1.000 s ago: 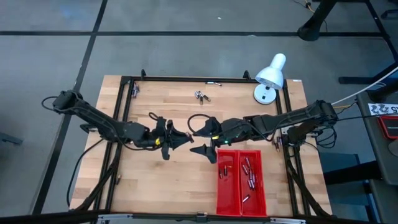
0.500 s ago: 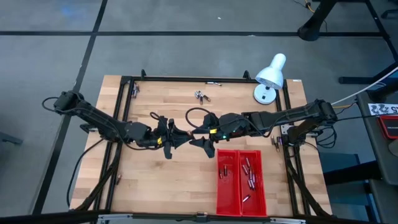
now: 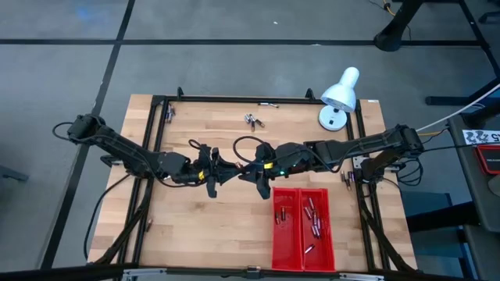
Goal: Sort batteries
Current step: Put the black battery into the left red bin
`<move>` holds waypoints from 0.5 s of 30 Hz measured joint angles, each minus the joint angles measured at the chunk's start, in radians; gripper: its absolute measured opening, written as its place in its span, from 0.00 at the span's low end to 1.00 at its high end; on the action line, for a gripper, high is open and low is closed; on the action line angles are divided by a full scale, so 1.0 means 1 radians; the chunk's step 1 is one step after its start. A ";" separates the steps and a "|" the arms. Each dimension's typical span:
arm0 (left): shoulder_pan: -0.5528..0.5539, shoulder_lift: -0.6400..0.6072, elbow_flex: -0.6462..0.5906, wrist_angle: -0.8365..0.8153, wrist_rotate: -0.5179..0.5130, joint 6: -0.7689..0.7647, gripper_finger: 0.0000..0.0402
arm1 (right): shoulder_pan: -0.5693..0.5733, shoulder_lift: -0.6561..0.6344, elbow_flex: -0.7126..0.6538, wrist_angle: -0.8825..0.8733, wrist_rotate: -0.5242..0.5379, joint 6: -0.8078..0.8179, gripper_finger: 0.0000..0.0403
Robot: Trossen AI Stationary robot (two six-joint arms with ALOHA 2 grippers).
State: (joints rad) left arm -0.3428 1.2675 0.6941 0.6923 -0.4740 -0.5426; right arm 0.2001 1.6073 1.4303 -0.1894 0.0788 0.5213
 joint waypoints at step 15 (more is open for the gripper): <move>-0.004 -0.002 0.001 -0.025 -0.005 0.065 0.21 | -0.011 -0.001 -0.002 -0.002 0.037 -0.006 0.12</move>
State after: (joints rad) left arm -0.3466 1.2652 0.6949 0.6669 -0.4787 -0.4773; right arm 0.1890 1.6066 1.4288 -0.1917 0.1154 0.5151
